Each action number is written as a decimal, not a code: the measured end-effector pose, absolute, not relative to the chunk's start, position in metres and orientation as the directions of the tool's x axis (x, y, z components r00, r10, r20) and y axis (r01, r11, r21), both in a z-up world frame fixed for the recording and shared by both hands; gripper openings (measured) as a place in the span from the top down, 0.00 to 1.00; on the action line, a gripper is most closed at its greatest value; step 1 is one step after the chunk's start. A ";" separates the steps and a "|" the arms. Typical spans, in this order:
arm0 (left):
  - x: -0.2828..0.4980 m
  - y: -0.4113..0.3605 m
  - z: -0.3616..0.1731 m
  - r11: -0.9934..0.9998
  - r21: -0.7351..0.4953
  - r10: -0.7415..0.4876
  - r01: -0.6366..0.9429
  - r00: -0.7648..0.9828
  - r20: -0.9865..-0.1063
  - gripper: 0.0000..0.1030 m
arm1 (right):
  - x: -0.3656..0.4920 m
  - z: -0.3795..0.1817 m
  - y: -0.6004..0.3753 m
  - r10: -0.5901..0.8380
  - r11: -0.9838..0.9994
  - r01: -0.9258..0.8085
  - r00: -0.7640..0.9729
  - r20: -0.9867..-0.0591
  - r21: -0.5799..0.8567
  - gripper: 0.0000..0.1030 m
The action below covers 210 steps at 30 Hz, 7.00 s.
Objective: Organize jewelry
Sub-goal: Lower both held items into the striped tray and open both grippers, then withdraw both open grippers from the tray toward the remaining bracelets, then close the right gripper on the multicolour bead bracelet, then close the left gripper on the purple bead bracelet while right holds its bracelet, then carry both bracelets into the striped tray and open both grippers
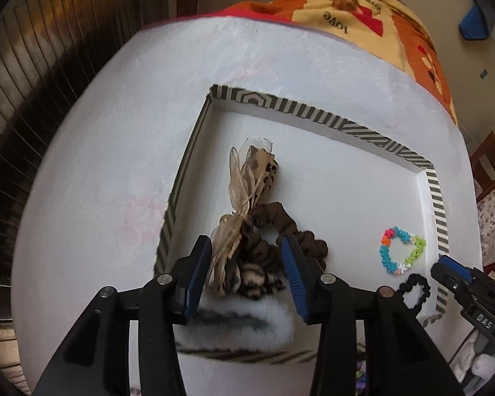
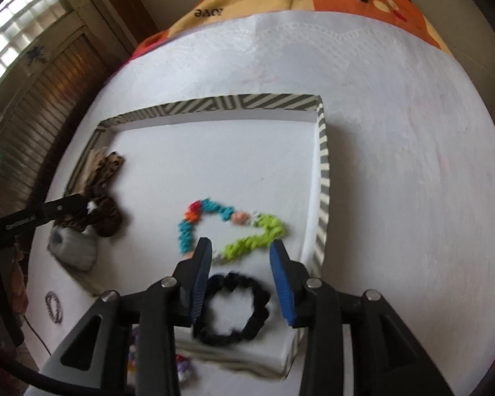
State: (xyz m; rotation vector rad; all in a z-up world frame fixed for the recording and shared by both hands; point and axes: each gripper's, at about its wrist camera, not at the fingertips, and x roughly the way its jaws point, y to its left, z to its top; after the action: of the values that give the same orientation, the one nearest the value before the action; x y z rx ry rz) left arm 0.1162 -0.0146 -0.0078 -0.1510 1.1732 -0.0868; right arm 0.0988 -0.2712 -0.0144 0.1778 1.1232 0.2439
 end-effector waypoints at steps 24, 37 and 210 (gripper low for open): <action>0.002 -0.034 0.049 0.992 -0.092 -0.122 0.087 0.468 -0.875 0.65 | -0.022 0.049 -0.252 0.258 0.966 -0.128 0.509 -0.821 0.225 0.51; -0.037 -0.044 0.050 0.987 -0.068 -0.128 0.144 0.466 -0.875 0.65 | -0.065 0.050 -0.253 0.227 0.974 -0.115 0.516 -0.826 0.195 0.51; 0.098 -0.099 0.051 0.966 -0.200 -0.245 0.164 0.332 -0.911 0.98 | 0.090 0.056 -0.273 0.407 0.913 -0.236 0.445 -0.798 0.333 0.91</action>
State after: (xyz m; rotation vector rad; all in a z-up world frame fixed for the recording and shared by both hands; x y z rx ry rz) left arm 0.0985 -0.0988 0.0509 -0.0760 1.2035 -0.2677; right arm 0.0899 -0.2734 0.0559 0.1828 1.0364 0.4012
